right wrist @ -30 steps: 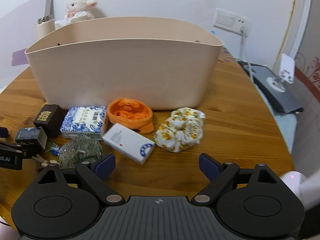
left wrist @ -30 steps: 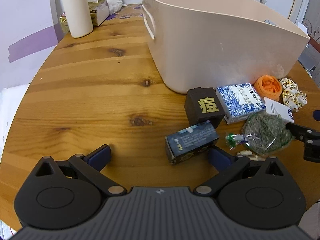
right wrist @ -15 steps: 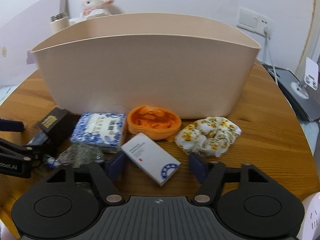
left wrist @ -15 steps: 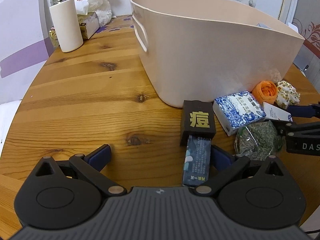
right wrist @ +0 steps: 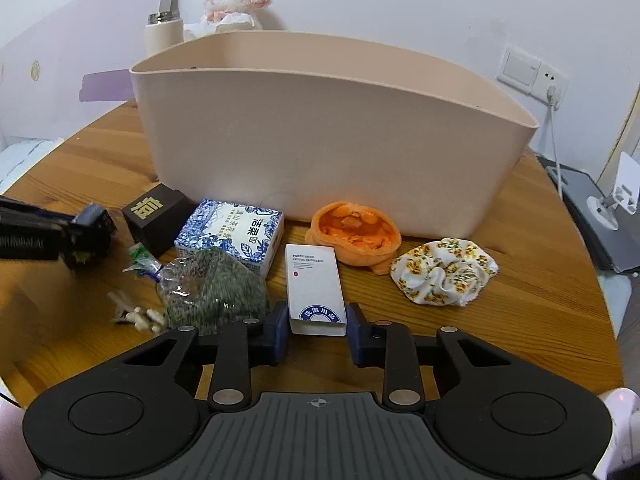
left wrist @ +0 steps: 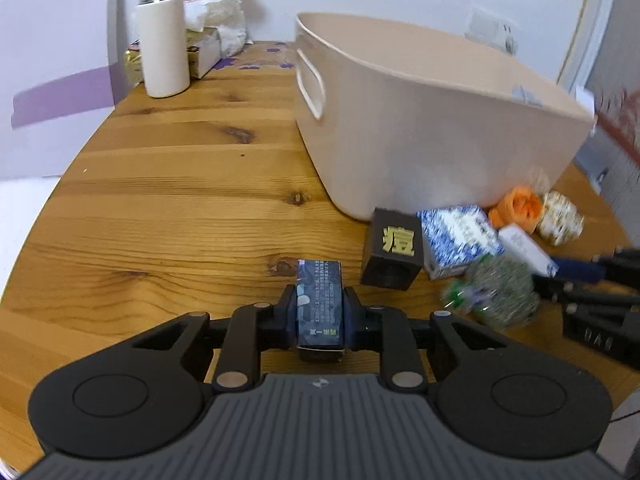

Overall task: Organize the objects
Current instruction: 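Grasp the dark blue star box with left tool while right tool grasps white medicine box, then carry both boxes over the beige basket and open both tools to drop them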

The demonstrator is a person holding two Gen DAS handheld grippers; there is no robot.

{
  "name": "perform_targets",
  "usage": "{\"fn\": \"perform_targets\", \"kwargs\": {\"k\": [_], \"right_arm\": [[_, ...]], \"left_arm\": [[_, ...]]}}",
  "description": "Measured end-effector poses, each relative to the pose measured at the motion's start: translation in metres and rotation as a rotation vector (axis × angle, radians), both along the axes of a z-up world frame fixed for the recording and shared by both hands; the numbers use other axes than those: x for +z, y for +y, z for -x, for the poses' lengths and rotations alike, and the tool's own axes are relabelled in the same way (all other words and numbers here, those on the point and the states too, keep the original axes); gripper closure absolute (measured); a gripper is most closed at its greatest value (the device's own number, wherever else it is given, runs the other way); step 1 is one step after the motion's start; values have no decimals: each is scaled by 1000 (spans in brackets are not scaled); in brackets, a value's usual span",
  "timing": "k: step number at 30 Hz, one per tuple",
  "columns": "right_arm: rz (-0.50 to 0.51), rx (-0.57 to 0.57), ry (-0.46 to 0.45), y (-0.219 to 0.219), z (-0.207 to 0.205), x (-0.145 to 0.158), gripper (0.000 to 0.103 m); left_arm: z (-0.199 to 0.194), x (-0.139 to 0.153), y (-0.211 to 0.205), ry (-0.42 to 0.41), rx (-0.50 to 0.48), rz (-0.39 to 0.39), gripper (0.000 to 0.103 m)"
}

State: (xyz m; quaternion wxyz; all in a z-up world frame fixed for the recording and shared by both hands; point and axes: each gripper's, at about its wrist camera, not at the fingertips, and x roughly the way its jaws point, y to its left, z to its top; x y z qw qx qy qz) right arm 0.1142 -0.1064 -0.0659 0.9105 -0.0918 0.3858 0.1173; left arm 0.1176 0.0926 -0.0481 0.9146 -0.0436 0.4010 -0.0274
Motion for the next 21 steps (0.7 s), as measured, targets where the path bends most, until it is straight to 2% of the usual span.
{"fn": "perform_targets", "kwargs": {"k": [6, 13, 19, 21], "right_arm": [[-12, -34, -60, -14, 15, 25, 75], [-41, -78, -184, -32, 26, 70, 75], [-51, -96, -277, -41, 10, 103, 75], [-52, -99, -302, -43, -2, 113, 75]], "left_arm": [[13, 25, -1, -72, -2, -13, 78], [21, 69, -10, -187, -35, -11, 78], [11, 107, -26, -299, -50, -11, 78], [1, 116, -33, -314, -43, -11, 78]]}}
